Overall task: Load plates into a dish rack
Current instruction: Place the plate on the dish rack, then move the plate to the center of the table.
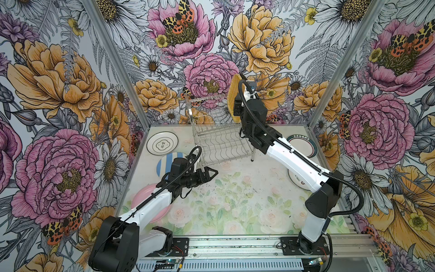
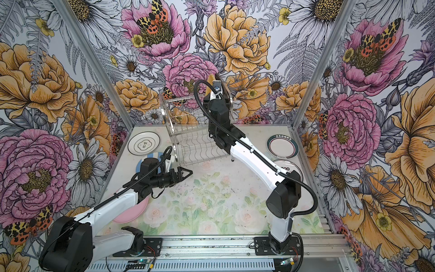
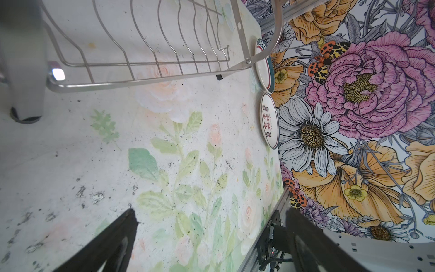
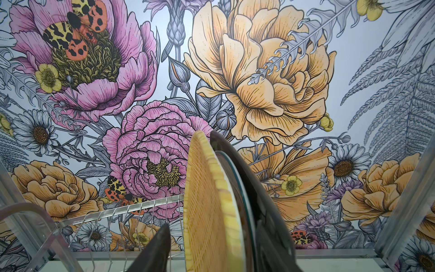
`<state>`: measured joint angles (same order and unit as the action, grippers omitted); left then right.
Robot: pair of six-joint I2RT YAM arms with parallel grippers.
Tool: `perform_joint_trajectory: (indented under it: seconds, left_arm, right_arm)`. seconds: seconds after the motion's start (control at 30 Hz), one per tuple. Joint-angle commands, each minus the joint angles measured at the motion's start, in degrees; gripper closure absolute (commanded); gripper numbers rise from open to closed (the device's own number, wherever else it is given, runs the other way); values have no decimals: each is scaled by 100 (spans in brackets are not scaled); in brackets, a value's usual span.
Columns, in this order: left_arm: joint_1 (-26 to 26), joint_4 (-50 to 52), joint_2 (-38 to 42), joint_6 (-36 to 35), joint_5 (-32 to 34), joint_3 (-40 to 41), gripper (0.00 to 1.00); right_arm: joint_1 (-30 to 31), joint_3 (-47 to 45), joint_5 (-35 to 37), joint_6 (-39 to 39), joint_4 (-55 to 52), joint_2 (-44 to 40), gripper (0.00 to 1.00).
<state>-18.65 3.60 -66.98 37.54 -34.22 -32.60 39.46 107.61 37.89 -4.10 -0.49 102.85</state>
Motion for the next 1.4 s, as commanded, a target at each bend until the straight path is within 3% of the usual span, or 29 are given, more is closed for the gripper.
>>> perform_joint_trajectory:
  seconds: [0.0,0.33,0.63,0.93,1.13,1.37]
  left_arm:
    - [-60,-25,47,25,127,-166,1]
    - [-221,-17,-51,-10,264,-267,1]
    - [-382,-112,-286,-69,343,-378,1]
    - [-489,-184,-482,-158,394,-414,1]
    - [-499,-184,-509,-195,425,-390,1]
    - [-508,-184,-578,-221,411,-409,1]
  right_arm:
    - [64,-134,-27,-111,-182,-425,37]
    - [129,-834,-242,-629,-1036,-1333,30]
    - [-105,-2184,-722,-1624,-2221,-2623,23]
    - [-1402,-3667,-2110,-2546,-2941,-3483,21]
    - [-2439,-4375,-3022,-2576,-3010,-3540,20]
    - [-3662,-4822,-3608,-2495,-3010,-3261,19]
